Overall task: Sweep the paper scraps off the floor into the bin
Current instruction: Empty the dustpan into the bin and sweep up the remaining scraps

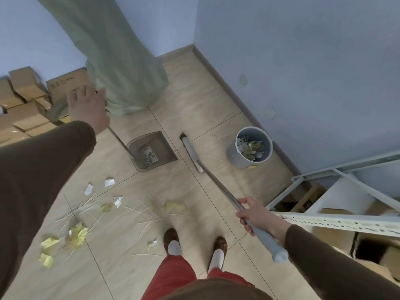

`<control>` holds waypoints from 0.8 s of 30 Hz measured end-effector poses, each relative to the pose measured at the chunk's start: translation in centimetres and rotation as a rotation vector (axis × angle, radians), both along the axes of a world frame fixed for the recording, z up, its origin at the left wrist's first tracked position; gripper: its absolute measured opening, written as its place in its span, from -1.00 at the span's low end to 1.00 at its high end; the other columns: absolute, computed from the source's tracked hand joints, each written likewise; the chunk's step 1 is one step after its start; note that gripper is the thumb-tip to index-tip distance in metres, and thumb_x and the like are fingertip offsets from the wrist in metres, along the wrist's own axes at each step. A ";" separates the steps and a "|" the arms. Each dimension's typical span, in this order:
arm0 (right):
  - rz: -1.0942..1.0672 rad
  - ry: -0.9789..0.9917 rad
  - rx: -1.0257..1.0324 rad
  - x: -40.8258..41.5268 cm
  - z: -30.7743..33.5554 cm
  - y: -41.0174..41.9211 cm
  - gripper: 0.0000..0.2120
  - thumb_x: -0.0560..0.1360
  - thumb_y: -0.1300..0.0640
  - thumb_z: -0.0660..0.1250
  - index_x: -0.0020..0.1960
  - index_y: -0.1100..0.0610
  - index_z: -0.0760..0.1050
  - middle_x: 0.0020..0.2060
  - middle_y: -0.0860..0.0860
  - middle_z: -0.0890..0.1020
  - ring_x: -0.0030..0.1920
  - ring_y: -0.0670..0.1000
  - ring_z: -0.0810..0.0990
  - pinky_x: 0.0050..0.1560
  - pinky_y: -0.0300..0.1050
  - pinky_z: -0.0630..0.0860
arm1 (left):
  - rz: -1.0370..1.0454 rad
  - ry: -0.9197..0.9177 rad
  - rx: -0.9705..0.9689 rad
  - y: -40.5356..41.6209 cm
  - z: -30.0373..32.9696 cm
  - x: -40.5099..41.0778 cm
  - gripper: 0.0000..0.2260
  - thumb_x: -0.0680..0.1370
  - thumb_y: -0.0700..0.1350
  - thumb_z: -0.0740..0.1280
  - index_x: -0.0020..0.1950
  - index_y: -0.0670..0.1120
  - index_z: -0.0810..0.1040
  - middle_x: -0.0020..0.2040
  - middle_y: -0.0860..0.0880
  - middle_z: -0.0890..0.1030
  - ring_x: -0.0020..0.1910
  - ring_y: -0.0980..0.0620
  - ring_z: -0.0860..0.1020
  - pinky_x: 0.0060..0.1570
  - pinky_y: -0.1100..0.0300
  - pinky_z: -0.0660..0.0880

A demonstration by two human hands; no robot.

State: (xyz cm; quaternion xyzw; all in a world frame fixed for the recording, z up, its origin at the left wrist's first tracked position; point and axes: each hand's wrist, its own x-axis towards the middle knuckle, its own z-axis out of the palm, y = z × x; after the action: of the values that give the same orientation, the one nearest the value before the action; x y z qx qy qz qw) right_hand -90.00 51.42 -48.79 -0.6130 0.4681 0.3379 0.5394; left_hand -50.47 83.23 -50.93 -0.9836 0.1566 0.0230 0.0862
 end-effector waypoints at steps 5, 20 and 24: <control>-0.109 -0.001 0.049 -0.1 0.1 -2.7 -0.62 0.59 0.28 0.23 0.34 0.03 0.28 -0.41 0.08 0.47 -0.56 -0.03 0.39 -0.55 -0.23 0.36 | -0.104 0.189 0.029 -4.0 -2.4 -6.0 -0.45 0.47 0.01 0.38 0.46 0.01 0.40 0.59 -0.19 0.15 0.58 -0.20 0.08 0.51 -0.28 0.00; -0.789 0.053 0.161 -7.8 1.6 -16.0 -0.93 0.59 0.28 0.21 0.03 0.29 0.42 -0.43 0.10 0.42 -0.57 -0.04 0.41 -0.63 -0.28 0.39 | -0.178 0.445 -0.092 -19.1 -6.7 -18.7 -0.57 0.49 0.02 0.37 0.37 0.10 0.51 0.57 -0.12 0.23 0.51 -0.24 0.22 0.51 -0.15 0.12; -0.444 -0.027 -0.193 -8.3 -3.3 -19.3 -0.63 0.61 0.28 0.15 0.39 0.15 0.23 -0.16 0.14 0.45 -0.36 -0.01 0.44 -0.50 -0.21 0.44 | -0.167 0.475 -0.101 -20.6 -7.2 -20.8 -0.56 0.48 0.04 0.40 0.37 0.09 0.53 0.57 -0.13 0.23 0.52 -0.24 0.22 0.48 -0.17 0.20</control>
State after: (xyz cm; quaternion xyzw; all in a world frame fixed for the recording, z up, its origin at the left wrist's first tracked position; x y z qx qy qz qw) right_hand -98.29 32.15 -52.07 -0.5483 0.6141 0.1567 0.5456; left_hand -71.25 62.68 -58.13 -0.9373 0.2543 0.2384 -0.0005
